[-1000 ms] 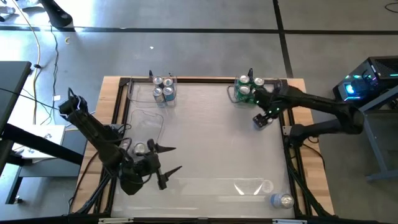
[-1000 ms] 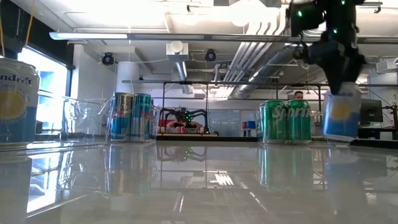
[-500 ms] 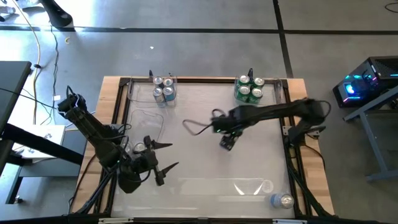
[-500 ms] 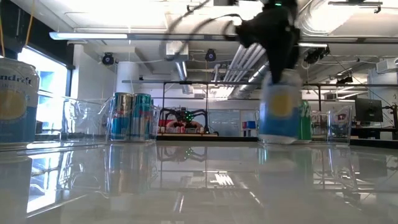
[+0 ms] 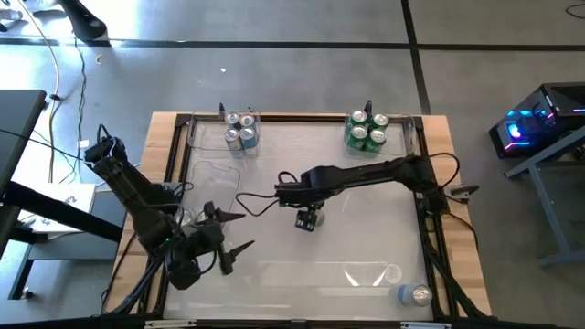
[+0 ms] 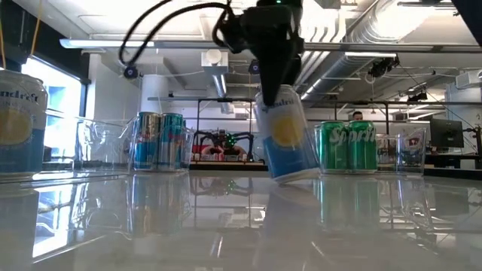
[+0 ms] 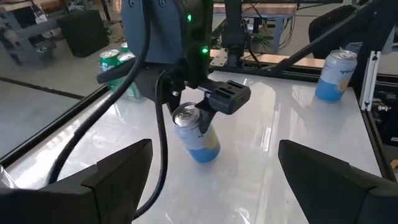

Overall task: Sort soda cans
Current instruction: Put the top blue-white soda can into the middle left transparent bin

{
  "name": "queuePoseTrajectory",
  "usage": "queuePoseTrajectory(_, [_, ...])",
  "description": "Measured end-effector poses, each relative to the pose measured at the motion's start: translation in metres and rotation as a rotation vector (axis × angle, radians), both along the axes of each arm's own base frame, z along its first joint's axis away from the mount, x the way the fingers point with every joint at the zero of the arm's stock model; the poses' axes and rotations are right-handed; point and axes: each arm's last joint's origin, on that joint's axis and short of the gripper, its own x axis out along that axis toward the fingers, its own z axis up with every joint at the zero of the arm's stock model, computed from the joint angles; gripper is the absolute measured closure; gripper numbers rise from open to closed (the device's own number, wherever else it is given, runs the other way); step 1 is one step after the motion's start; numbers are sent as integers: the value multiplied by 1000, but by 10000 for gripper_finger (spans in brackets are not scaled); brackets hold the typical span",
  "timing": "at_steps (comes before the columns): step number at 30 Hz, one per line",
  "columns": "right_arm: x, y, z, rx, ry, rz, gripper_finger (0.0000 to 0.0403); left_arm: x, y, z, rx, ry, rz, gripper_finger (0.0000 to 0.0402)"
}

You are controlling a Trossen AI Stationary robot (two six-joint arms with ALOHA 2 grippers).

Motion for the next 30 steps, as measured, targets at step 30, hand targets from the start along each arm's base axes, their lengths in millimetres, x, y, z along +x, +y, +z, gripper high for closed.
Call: queuePoseTrajectory(30, [-1,7,11,-50,-27,96,93,-1,0,-1,-24,1,4,55])
